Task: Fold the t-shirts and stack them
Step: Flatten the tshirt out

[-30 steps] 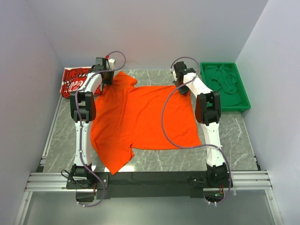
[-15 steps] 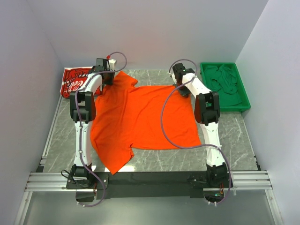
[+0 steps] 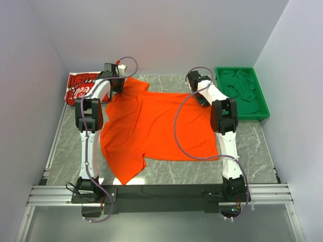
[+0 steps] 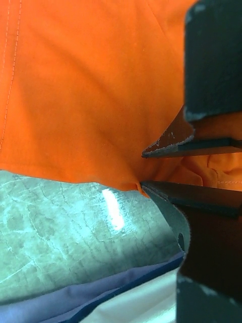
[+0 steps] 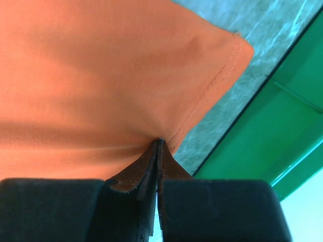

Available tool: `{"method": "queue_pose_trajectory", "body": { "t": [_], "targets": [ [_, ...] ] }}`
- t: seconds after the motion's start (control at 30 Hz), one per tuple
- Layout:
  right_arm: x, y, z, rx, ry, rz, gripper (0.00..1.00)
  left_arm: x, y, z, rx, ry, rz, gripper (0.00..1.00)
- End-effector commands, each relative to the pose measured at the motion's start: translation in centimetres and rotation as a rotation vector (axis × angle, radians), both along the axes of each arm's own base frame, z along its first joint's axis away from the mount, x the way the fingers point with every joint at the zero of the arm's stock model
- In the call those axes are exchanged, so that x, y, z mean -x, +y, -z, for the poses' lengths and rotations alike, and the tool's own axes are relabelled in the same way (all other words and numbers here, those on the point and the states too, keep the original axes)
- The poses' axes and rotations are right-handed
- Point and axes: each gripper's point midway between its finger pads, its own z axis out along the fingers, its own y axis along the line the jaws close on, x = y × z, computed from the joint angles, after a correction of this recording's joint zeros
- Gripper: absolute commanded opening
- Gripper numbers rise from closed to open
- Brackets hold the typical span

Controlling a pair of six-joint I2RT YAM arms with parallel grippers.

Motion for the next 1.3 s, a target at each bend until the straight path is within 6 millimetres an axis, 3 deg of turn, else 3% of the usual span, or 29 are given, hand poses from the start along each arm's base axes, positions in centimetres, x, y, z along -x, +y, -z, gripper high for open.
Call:
{"method": "queue_pose_trajectory", "body": {
  "t": [0.0,0.1,0.13,0.2,0.33,0.37,0.43,0.47,0.5,0.53,0.57,0.6,0.63,0.7,0.83,0.93,1.1,1.27],
  "targets": [
    [1.2,-2.0,1.3,0.001,0.06,0.033,0.05,1.6,-0.1,0.7,-0.014,0.059,0.024,0.31],
    [0.7,-0.2,0.4,-0.082,0.047,0.006,0.09,1.1,-0.4,0.1,0.002,0.035,0.038,0.36],
    [0.3,0.5,-0.8,-0.107,0.02,-0.01,0.14,0.8,-0.6,-0.5,0.014,0.021,0.043,0.4],
    [-0.1,2.2,-2.0,-0.159,-0.003,-0.066,0.18,0.0,-1.7,-2.9,0.06,-0.035,0.075,0.43],
    [-0.4,4.9,-7.2,-0.237,-0.092,-0.159,0.34,-0.8,-3.6,-9.8,0.147,-0.168,0.145,0.52],
    [0.0,5.4,-7.9,-0.248,-0.089,-0.176,0.35,-0.5,-3.8,-12.6,0.156,-0.21,0.16,0.53],
    [1.0,6.2,-9.6,-0.287,-0.094,-0.2,0.36,0.9,-4.4,-14.3,0.186,-0.207,0.194,0.54],
    [1.5,6.3,-10.1,-0.293,-0.091,-0.2,0.36,1.9,-4.5,-16.7,0.189,-0.237,0.209,0.54],
    [2.2,6.6,-10.3,-0.313,-0.079,-0.208,0.36,2.7,-4.4,-17.1,0.181,-0.237,0.223,0.54],
    [3.3,6.4,-10.5,-0.316,-0.063,-0.205,0.35,4.2,-4.2,-15.4,0.171,-0.183,0.225,0.53],
    [4.1,6.4,-10.5,-0.323,-0.046,-0.194,0.34,5.3,-4.0,-16.5,0.157,-0.195,0.23,0.53],
    [5.0,6.6,-10.3,-0.345,-0.021,-0.194,0.33,6.0,-3.7,-15.9,0.142,-0.177,0.231,0.52],
    [6.6,6.4,-9.8,-0.347,0.026,-0.189,0.31,7.4,-3.3,-13.8,0.134,-0.12,0.225,0.5],
    [8.3,6.4,-9.3,-0.369,0.059,-0.163,0.28,9.3,-2.8,-12.4,0.134,-0.058,0.235,0.44],
    [12.2,5.8,-5.9,-0.373,0.18,-0.123,0.2,12.1,-1.5,-7.9,0.121,0.079,0.189,0.34],
    [13.7,5.4,-4.3,-0.365,0.215,-0.102,0.17,13.1,-0.8,-5.8,0.095,0.11,0.16,0.32],
    [15.3,4.8,-1.4,-0.345,0.281,-0.065,0.14,13.1,1.3,-2.9,-0.003,0.147,0.088,0.28],
    [16.0,4.0,0.3,-0.303,0.301,-0.053,0.13,13.0,3.4,0.0,-0.107,0.187,0.031,0.27]
  ]
}}
